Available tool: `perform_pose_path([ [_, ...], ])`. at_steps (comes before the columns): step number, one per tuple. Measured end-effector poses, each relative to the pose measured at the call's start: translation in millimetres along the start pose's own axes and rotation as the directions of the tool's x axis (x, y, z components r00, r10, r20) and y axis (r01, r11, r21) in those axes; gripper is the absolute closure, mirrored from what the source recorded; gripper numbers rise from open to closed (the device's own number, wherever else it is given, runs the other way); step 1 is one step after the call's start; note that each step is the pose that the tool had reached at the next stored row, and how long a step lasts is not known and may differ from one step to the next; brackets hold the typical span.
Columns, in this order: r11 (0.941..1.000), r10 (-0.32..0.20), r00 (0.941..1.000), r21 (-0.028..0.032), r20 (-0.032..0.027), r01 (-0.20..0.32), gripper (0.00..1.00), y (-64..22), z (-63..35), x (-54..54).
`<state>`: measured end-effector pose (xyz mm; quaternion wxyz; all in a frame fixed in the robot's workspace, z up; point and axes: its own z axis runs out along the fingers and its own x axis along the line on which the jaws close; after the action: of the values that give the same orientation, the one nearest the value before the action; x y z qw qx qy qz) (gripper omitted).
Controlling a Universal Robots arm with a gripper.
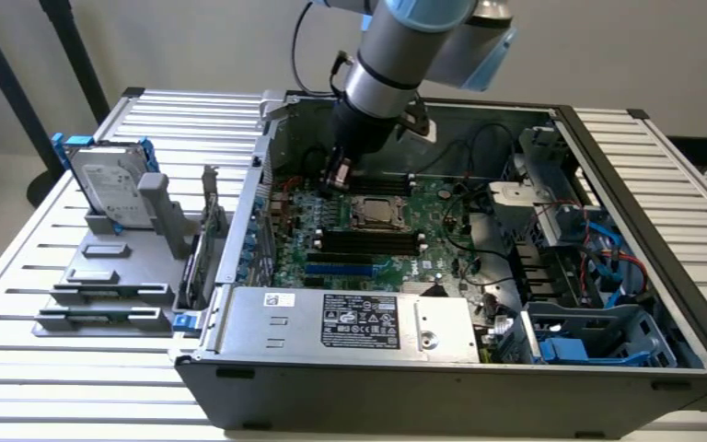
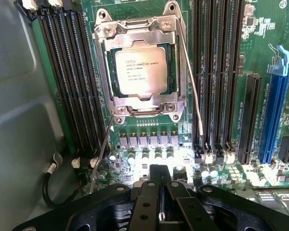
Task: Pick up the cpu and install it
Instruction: 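Install the first cpu locking lever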
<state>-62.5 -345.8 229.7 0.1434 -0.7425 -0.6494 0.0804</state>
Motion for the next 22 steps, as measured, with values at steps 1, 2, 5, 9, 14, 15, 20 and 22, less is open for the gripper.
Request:
perform_pose_path([
  [1, 1.0000, 0.009, 1.0000, -0.0005, -0.0036, -0.009, 0.89, -0.5, 0.1, -0.1],
  [2, 0.9999, 0.016, 0.9998, -0.0009, -0.0072, -0.016, 0.89, -1.1, 0.1, -0.1],
  [5, 0.9993, 0.038, 0.9991, -0.0018, -0.0184, -0.038, 0.89, -2.5, 0.0, -0.3],
  [9, 0.9978, 0.066, 0.9973, -0.0023, -0.0331, -0.066, 0.89, -4.8, -2.3, -0.3],
  [14, 0.9954, 0.096, 0.9941, -0.0020, -0.0518, -0.096, 0.89, -7.9, -7.1, -0.1],
  [15, 0.9948, 0.102, 0.9933, -0.0020, -0.0553, -0.102, 0.89, -8.5, -8.1, -0.1],
  [20, 0.9909, 0.134, 0.9881, -0.0024, -0.0763, -0.134, 0.89, -9.8, -10.5, 0.0],
  [22, 0.9894, 0.144, 0.9856, -0.0012, -0.0877, -0.145, 0.89, -10.1, -10.5, 0.0],
])
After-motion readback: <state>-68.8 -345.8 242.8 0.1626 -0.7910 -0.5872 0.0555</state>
